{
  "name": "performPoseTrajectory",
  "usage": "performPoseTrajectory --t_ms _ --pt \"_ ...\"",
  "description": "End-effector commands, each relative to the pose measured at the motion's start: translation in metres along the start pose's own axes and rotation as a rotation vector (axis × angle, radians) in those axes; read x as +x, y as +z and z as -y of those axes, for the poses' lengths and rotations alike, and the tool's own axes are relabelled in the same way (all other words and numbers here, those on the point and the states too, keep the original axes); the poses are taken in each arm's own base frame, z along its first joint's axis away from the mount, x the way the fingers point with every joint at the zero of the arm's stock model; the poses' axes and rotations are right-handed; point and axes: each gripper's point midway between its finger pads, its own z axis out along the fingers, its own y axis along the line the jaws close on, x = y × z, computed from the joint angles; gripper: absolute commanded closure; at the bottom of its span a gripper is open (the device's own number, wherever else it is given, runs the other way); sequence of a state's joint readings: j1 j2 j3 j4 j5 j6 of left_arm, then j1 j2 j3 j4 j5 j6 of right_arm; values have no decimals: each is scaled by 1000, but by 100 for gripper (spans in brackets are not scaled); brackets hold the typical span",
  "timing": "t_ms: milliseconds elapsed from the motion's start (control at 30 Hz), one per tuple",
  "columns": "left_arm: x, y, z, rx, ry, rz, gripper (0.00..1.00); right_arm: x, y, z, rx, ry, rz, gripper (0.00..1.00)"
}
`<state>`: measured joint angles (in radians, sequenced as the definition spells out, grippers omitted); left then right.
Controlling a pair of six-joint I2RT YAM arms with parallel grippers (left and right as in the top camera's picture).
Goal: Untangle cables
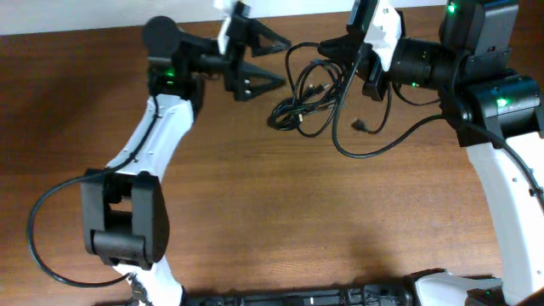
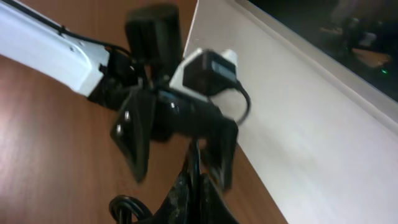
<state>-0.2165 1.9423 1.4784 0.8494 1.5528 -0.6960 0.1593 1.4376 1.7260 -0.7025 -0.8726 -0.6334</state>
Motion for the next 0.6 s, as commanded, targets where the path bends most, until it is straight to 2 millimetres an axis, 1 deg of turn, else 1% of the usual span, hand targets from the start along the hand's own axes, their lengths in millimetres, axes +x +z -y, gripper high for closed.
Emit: performPoseTrajectory --t_ms 0,133,267,500,533,567 --pt "14 16 -3 51 -38 -26 1 -10 -2 -5 -31 -30 40 96" --pt "21 17 -7 52 -116 -28 1 -11 -3 -4 -27 -39 46 96" --pt "22 20 -7 57 -118 -30 1 -16 -3 -4 -33 -56 68 96" --pt "27 49 7 121 -117 -54 2 -17 -3 -4 -31 -61 71 96" --pt "27 51 8 127 -112 -56 12 -17 -3 -4 -31 -61 71 96" --pt "27 53 9 131 -100 -57 34 -17 -3 -3 -31 -61 71 96"
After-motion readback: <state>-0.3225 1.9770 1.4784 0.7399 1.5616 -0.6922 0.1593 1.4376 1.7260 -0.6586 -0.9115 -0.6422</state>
